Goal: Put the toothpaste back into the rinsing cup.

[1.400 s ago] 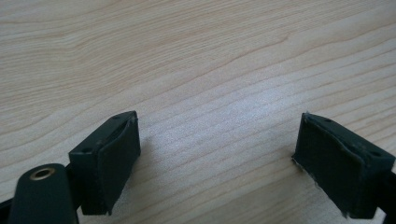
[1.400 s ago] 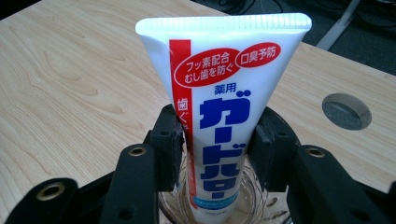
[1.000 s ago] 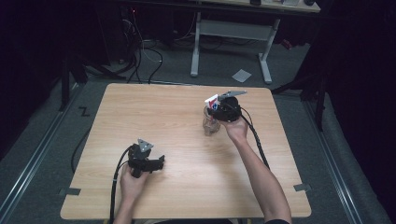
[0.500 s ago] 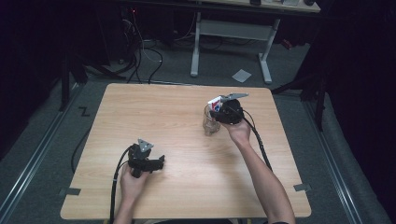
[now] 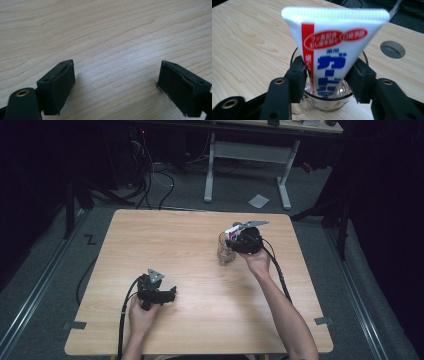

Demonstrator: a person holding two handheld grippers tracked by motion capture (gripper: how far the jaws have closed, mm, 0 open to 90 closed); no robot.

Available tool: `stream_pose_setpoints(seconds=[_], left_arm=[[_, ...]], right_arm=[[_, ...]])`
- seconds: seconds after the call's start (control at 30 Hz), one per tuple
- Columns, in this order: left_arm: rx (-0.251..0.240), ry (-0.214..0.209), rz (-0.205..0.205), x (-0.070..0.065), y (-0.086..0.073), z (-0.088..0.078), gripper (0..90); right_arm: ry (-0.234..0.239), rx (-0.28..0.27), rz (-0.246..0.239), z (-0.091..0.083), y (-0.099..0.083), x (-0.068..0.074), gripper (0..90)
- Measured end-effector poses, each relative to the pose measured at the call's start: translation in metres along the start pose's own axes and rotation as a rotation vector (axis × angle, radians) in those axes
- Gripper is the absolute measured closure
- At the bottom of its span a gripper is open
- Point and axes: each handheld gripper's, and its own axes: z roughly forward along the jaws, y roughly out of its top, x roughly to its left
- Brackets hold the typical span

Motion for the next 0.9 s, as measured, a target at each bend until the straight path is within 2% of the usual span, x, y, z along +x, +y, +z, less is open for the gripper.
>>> stream_pose_setpoints(seconds=[0.57,0.9], left_arm=[[0.0,0.0,0.0,0.0,0.0,0.0,14.4],[0.0,0.0,0.0,0.0,0.0,0.0,14.4]], right_arm=[[0.012,-0.032,0.012,-0.007,-0.001,0.002,36.6],[0.023,-0.075,0.01,-0.018,0.002,0.004,35.3]])
